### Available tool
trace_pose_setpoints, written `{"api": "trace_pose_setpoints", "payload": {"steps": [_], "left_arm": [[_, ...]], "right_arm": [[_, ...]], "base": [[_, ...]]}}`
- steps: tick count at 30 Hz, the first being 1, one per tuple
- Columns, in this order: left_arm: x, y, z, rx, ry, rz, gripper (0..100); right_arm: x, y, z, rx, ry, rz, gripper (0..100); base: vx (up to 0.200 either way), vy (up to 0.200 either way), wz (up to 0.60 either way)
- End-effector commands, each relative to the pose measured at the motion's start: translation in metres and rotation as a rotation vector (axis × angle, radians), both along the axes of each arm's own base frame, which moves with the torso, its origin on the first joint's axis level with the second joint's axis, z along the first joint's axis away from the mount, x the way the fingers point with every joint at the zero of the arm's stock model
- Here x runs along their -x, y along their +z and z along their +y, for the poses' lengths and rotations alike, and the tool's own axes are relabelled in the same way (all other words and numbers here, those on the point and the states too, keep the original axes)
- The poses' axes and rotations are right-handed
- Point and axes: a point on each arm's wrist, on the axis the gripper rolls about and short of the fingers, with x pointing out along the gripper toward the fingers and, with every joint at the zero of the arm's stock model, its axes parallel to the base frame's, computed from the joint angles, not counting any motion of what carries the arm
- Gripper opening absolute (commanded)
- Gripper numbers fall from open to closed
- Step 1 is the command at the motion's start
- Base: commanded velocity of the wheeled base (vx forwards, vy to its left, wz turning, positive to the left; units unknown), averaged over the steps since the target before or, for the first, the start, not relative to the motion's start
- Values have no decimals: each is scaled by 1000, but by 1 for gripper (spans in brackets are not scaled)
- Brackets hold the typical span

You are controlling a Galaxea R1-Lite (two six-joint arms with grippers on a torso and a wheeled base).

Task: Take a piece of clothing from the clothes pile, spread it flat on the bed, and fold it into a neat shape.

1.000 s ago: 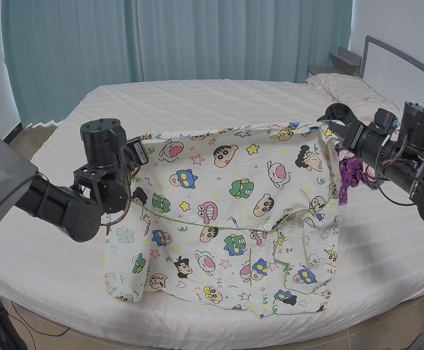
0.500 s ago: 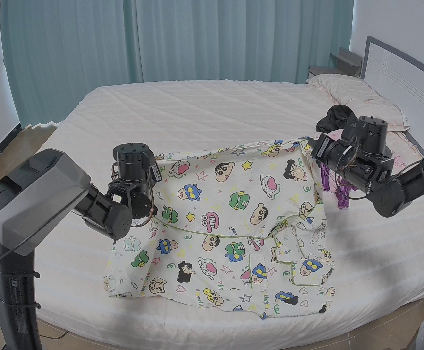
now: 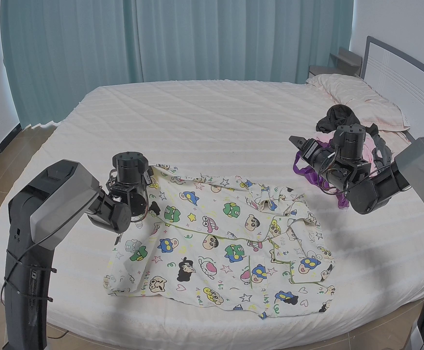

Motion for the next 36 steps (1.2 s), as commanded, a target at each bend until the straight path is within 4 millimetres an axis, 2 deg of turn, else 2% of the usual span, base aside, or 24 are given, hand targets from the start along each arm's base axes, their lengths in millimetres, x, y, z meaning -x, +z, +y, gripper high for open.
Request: {"api": "trace_pose_setpoints", "payload": {"steps": [1,4,5,7,15,17,22,25,27,30,31,32,36], "left_arm": [[-7,1,23,12,52,-11,100],[-8,7,33,5,70,-12,100],[-10,10,41,-20,84,18,100],[-12,21,43,-23,89,18,100],[-7,53,40,-8,34,7,100],[-6,56,40,-6,34,1,100],[2,74,45,11,0,-23,100],[18,92,48,30,-46,-29,100],[25,95,46,29,-57,-16,100],[54,99,43,56,-85,19,100],[58,99,42,65,-95,24,100],[73,99,41,103,-127,38,100],[108,100,38,177,-159,65,100]], "right_arm": [[-9,-4,-19,-40,-54,11,100],[-5,-7,-25,-37,-65,44,100],[2,-8,-27,-34,-64,69,100],[8,-12,-28,-29,-60,93,100],[29,-32,-32,-5,-54,187,100],[32,-36,-34,-1,-56,200,100],[62,-50,-46,64,-19,294,100],[82,-63,-56,123,9,353,100],[90,-68,-61,139,28,374,100],[110,-84,-77,133,105,426,100],[112,-86,-78,129,114,432,100],[117,-92,-83,120,140,447,100],[125,-108,-96,118,181,488,100]], "base": [[0,0,0],[0,0,0],[0,0,0],[0,0,0],[0,0,0],[0,0,0],[0,0,0],[0,0,0],[0,0,0],[0,0,0],[0,0,0],[0,0,0],[0,0,0]]}}
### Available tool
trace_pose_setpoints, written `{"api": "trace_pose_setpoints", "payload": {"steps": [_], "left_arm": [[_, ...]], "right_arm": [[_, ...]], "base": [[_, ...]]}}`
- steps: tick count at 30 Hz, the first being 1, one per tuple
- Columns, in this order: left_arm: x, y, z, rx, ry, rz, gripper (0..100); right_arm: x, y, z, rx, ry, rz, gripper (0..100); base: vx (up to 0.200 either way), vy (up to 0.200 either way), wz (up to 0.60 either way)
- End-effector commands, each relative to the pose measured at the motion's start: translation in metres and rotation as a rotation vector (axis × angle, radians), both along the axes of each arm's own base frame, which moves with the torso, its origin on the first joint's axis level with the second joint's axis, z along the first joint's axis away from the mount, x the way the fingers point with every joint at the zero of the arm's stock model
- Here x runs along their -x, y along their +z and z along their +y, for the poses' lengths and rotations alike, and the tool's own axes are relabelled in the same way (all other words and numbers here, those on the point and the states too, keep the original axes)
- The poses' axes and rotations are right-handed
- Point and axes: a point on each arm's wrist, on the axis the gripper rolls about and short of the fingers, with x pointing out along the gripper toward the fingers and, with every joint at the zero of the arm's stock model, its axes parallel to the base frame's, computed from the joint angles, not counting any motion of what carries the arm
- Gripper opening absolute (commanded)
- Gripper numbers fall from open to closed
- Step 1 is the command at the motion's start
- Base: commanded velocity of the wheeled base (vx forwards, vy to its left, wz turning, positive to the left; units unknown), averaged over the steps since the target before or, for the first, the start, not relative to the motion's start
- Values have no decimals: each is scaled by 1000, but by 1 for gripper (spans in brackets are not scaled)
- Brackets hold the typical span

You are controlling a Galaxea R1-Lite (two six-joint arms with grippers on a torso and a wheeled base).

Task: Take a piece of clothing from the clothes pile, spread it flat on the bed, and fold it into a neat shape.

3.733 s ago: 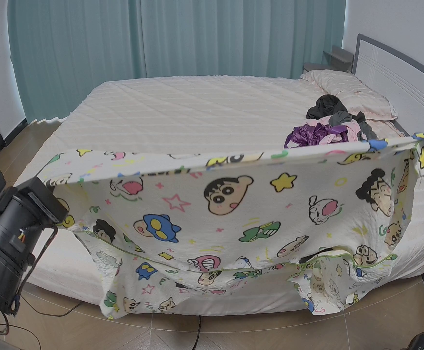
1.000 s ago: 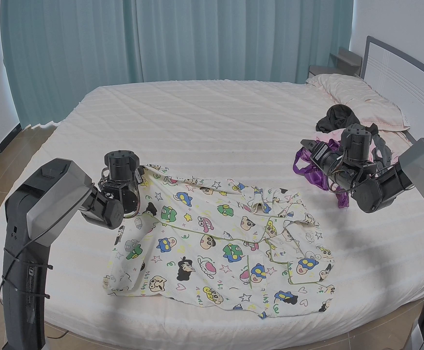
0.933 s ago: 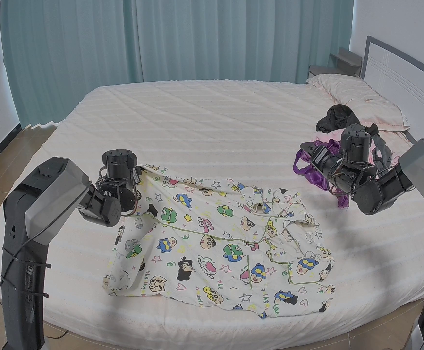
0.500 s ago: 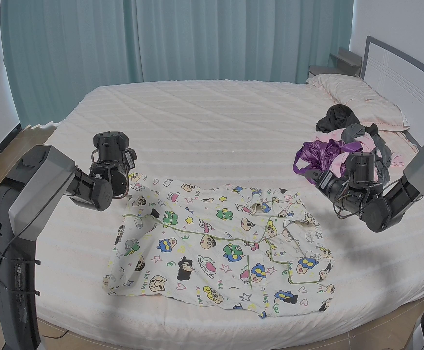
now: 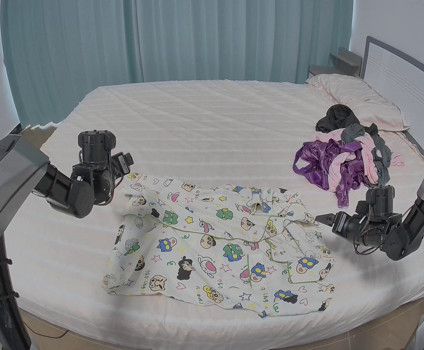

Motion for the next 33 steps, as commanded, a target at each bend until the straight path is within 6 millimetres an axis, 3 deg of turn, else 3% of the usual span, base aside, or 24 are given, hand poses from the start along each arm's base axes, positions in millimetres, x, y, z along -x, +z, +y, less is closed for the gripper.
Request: {"api": "trace_pose_setpoints", "payload": {"steps": [1,8,16,21,22,33], "left_arm": [[67,27,-7,118,-65,-3,100],[116,9,-13,254,-66,65,100],[129,-14,-9,286,-55,11,100],[130,-25,-9,287,-52,13,100],[130,-27,-9,286,-51,21,100],[133,-32,-8,318,-35,31,100]], "right_arm": [[21,-27,-25,-10,51,83,100],[16,-55,-22,-40,104,111,100],[8,-94,-18,-44,110,94,100],[4,-83,-17,-52,107,39,100],[3,-80,-17,-65,100,36,0],[2,-73,-4,-105,101,18,0]], "base": [[0,0,0],[0,0,0],[0,0,0],[0,0,0],[0,0,0],[0,0,0]]}}
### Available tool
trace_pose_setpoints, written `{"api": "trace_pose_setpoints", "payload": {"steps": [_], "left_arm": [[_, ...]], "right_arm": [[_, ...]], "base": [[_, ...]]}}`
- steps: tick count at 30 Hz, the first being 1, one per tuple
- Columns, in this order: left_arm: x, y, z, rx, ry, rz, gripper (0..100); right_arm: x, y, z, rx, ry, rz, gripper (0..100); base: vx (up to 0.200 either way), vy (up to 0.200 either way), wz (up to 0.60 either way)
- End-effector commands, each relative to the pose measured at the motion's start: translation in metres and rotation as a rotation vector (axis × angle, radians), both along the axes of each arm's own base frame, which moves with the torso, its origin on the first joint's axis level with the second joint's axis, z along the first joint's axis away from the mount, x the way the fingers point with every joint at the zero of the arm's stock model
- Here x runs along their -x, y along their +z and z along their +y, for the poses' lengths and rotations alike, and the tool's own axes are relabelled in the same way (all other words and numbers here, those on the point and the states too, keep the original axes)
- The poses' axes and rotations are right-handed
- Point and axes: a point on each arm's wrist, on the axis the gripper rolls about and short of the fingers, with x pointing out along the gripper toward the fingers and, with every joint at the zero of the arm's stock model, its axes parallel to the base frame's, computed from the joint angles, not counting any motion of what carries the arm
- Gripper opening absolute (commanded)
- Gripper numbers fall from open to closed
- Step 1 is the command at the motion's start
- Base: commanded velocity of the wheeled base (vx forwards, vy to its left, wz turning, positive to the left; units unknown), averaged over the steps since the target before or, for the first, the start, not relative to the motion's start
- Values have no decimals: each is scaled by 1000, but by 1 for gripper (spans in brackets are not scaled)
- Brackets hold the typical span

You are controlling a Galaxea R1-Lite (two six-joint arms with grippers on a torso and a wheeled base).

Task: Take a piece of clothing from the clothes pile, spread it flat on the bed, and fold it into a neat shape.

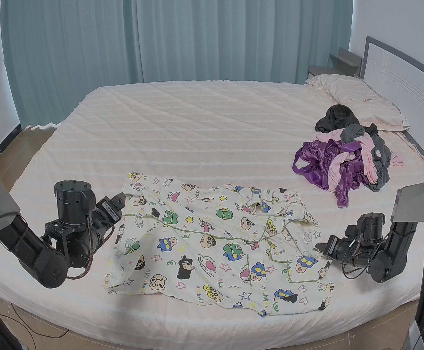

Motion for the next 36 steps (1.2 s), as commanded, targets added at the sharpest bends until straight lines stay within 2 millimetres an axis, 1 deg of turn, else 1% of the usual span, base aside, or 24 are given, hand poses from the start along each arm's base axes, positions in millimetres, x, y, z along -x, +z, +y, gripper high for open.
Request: {"api": "trace_pose_setpoints", "payload": {"steps": [1,4,5,6,11,13,15,20,22,24,27,28,31,33,36], "left_arm": [[1,-3,0,-4,1,13,100],[5,-6,2,-11,0,26,100],[5,-6,2,-11,0,28,100],[6,-8,2,-13,-2,33,100],[17,-15,-5,-25,-33,71,100],[20,-18,-6,-27,-40,83,100],[22,-21,-6,-32,-43,98,100],[24,-24,-5,-37,-52,117,100],[25,-26,-5,-37,-56,125,100],[23,-35,-5,-44,-61,157,100],[21,-43,-5,-48,-66,185,100],[21,-46,-5,-49,-72,196,100],[19,-51,-4,-45,-82,216,100],[17,-54,0,-37,-82,232,100],[13,-54,7,-12,-84,231,100]], "right_arm": [[0,1,2,1,6,-6,0],[2,12,-3,-1,-12,-27,0],[2,12,-3,0,-13,-27,0],[2,19,-10,0,-34,-44,0],[4,34,-34,24,-138,-79,0],[4,35,-42,28,-161,-83,0],[6,36,-55,29,-203,-82,0],[6,35,-71,30,-256,-90,0],[6,35,-74,30,-265,-93,0],[5,35,-78,30,-277,-96,0],[5,34,-78,30,-277,-96,0],[5,34,-78,31,-276,-97,100],[5,35,-78,31,-278,-99,100],[9,39,-78,31,-280,-97,100],[18,46,-73,26,-271,-93,100]], "base": [[0,0,0],[0,0,0],[0,0,0],[0,0,0],[0,0,0],[0,0,0],[0,0,0],[0,0,0],[0,0,0],[0,0,0],[0,0,0],[0,0,0],[0,0,0],[0,0,0],[0,0,0]]}}
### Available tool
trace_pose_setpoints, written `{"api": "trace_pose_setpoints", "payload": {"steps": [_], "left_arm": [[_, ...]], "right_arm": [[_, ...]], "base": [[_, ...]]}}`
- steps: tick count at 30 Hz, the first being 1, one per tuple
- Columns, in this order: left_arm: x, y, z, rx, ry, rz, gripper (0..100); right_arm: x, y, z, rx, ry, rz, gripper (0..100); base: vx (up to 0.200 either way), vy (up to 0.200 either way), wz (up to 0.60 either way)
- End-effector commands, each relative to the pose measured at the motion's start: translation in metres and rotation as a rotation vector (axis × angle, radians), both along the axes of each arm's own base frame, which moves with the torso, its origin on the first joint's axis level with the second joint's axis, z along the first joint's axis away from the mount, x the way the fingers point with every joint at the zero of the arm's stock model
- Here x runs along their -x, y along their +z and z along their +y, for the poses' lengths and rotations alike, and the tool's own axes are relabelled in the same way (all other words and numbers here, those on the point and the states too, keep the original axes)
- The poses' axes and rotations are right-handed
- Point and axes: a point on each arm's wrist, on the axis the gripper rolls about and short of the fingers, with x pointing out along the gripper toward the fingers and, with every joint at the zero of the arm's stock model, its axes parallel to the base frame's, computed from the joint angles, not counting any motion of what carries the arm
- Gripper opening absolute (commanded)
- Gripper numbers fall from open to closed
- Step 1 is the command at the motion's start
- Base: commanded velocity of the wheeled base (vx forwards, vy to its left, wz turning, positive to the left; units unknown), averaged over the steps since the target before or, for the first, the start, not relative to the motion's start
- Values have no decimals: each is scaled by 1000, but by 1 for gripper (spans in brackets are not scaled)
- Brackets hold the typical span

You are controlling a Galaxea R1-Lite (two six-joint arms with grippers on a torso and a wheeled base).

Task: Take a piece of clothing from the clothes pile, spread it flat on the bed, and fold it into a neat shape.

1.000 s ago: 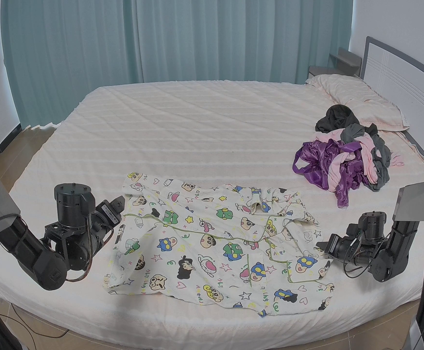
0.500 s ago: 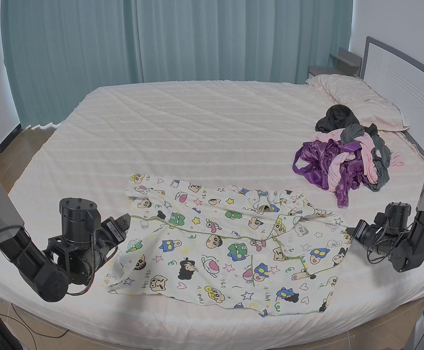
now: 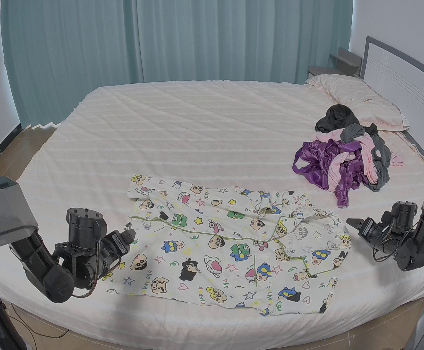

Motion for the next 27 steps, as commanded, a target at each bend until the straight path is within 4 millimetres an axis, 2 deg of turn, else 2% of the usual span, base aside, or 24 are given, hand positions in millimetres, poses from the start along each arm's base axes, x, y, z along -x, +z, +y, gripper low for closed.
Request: {"api": "trace_pose_setpoints", "payload": {"steps": [1,2,4,9,16,27], "left_arm": [[-6,-7,11,18,13,28,100],[-6,-7,11,18,13,28,100],[-8,-11,19,32,16,50,100],[-12,-20,32,25,61,89,100],[-24,-35,40,27,83,150,100],[-22,-38,40,83,19,178,100]], "right_arm": [[13,11,7,-12,10,3,100],[13,11,7,-12,10,3,100],[26,15,20,-55,-2,30,100],[30,15,39,-168,-89,67,100],[31,9,41,-173,-88,90,100],[32,7,42,-168,-84,98,100]], "base": [[0,0,0],[0,0,0],[0,0,0],[0,0,0],[0,0,0],[0,0,0]]}}
